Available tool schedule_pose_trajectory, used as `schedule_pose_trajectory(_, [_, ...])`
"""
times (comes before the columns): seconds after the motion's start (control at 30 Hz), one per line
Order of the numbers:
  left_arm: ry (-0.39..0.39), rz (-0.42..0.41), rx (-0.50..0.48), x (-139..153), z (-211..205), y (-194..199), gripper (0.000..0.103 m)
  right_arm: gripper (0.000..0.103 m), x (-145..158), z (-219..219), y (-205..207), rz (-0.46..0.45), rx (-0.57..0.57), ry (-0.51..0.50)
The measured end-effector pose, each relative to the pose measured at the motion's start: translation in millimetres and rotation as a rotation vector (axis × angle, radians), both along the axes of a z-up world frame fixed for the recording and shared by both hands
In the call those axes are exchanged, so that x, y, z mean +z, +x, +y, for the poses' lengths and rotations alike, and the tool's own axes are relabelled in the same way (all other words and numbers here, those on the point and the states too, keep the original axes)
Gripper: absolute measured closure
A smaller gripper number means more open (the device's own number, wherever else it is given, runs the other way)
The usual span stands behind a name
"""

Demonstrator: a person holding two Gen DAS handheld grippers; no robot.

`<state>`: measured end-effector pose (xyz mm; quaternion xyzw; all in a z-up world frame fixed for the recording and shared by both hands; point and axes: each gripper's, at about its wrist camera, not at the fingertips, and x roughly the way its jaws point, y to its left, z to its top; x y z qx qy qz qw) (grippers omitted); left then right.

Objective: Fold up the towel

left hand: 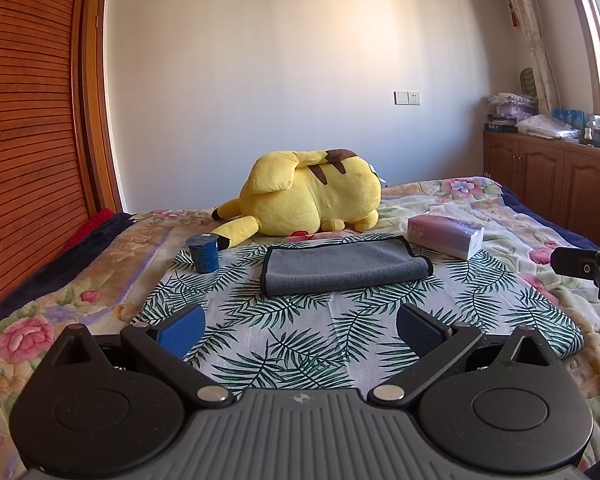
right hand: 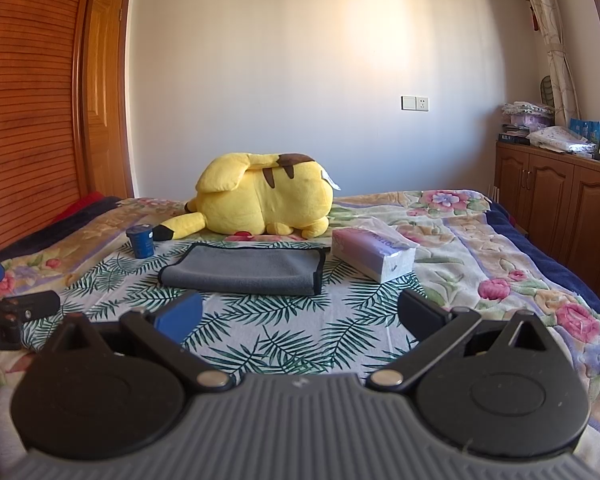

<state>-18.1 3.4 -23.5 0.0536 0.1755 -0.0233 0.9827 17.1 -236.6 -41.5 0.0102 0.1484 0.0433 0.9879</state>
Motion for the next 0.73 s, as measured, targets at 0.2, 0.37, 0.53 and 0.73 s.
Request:
schedule_pose_trajectory(0.2, [0.000, 0.000, 0.000, -0.4, -0.1, -0.2, 0.016, 0.000, -0.1, 0.1, 0.0, 0.000, 0.000, 0.000])
schedule_pose_trajectory(0.37, [0.000, 0.000, 0.001, 0.2, -0.6, 0.0, 0.016, 0.000, -0.3, 0.1, -0.1, 0.000, 0.000, 0.000])
schedule_pose_trajectory(0.53, [0.002, 0.001, 0.001, -1.2, -0.2, -0.1, 0.016, 0.000, -0.3, 0.1, -0.1, 0.000, 0.000, 0.000])
schedule_pose_trajectory(0.73, [-0.001, 0.002, -0.001, -1.0, -0.2, 0.2, 0.016, 0.000, -0.3, 0.0, 0.0, -0.001, 0.000, 0.000])
